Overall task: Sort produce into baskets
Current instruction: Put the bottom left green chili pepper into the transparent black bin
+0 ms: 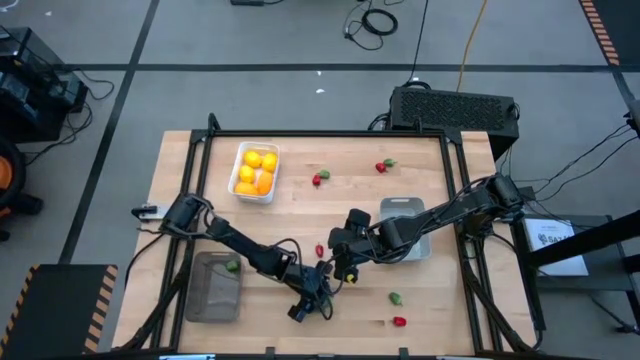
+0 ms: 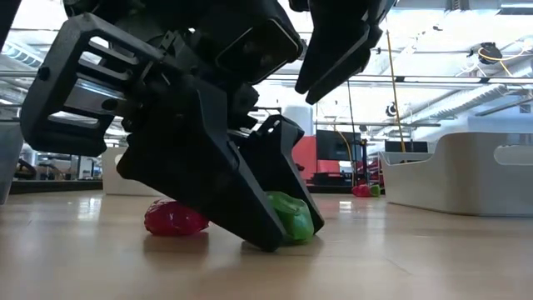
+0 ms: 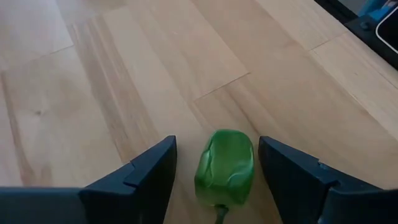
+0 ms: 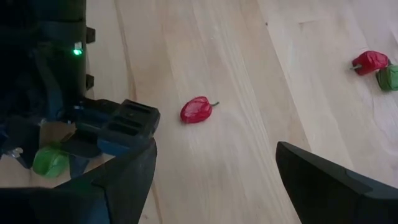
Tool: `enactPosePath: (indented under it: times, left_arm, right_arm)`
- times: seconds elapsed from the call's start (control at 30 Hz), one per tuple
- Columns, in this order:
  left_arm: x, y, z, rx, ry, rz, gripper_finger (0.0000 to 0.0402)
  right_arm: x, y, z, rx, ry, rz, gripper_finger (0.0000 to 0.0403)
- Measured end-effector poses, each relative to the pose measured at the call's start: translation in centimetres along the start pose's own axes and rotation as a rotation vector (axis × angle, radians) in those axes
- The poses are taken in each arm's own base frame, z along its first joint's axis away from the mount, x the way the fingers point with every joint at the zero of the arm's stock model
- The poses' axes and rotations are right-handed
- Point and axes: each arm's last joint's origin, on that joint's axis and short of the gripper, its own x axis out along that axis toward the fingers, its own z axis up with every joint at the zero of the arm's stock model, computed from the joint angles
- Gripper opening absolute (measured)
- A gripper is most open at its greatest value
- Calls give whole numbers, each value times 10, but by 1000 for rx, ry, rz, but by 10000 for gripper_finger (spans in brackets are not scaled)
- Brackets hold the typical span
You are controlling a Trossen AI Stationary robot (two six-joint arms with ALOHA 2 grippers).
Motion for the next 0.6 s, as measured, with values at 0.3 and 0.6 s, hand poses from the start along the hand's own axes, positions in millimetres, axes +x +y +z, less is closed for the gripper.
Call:
enactPosePath:
  times: [0.3, 0.6]
  left_arm:
    - [0, 2, -2, -17, 14, 5, 157]
    - [-10, 1, 1, -39, 45, 4, 98]
  right_arm:
    - [0, 0, 0, -4, 2, -1, 320]
    - [0, 0, 0, 1, 3, -2, 320]
